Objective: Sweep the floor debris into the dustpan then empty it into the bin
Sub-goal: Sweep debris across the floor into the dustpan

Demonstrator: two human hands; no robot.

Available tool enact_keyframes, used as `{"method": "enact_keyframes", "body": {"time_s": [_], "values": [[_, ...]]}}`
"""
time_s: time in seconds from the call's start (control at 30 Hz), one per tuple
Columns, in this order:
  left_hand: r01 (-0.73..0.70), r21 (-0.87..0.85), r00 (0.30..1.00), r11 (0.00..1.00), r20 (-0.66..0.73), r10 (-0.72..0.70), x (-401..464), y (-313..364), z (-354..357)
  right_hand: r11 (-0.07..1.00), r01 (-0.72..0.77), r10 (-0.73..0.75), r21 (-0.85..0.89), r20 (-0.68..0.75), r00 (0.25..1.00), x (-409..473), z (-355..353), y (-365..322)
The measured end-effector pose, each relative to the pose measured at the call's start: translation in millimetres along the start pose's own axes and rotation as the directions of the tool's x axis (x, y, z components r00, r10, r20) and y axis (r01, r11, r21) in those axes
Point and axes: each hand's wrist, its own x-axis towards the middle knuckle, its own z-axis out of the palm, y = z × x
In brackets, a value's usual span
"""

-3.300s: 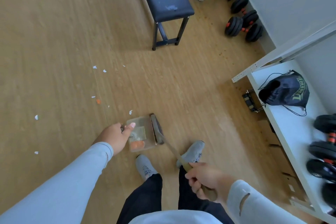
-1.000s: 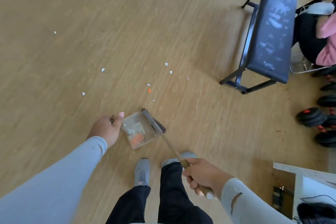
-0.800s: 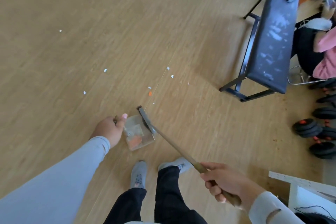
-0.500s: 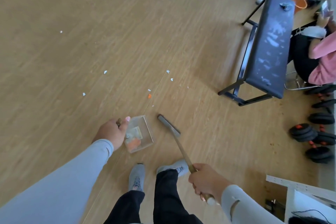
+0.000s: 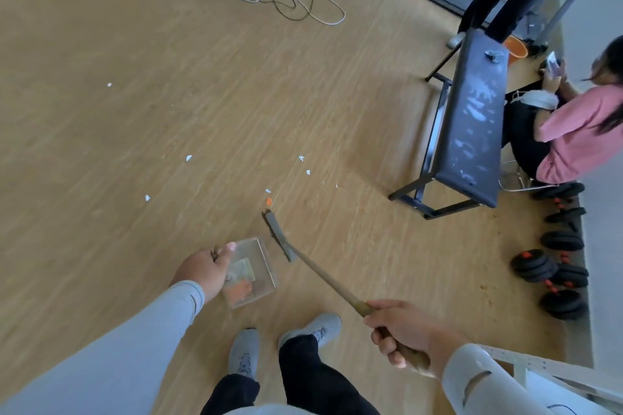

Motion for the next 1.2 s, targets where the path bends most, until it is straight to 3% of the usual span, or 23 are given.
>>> {"method": "enact_keyframes", "body": {"time_s": [0.2,0.33,0.6,0.83,0.97,1.03,1.2], "values": [[0.039,0.018,0.997,0.999,-0.069,-0.037,19,21,-33,0.953,0.107,-0.146,-0.284,-0.122,0.982,9,4,-31],[0.053,0.005,0.995,0.999,-0.086,-0.053,32,32,-44,0.919,0.124,-0.191,-0.375,-0.149,0.97,33,-11,-61],[0.047,0.029,0.997,0.998,-0.063,-0.045,62,86,-74,0.826,0.164,-0.24,-0.54,-0.073,0.968,90,-20,-156],[-0.003,0.089,0.998,0.996,-0.067,0.009,97,110,-105,0.589,0.1,-0.216,-0.802,-0.037,0.976,137,7,-223],[-0.062,0.08,0.996,0.995,-0.051,0.066,120,112,-122,0.554,0.048,-0.168,-0.831,-0.055,0.984,134,9,-207],[-0.086,0.096,0.996,0.992,-0.03,0.089,134,113,-130,0.588,0.028,-0.151,-0.808,-0.076,0.986,126,7,-191],[-0.147,0.218,0.989,0.965,0.048,0.139,170,115,-147,0.887,0.011,-0.09,-0.462,-0.15,0.984,81,7,-160]]}}
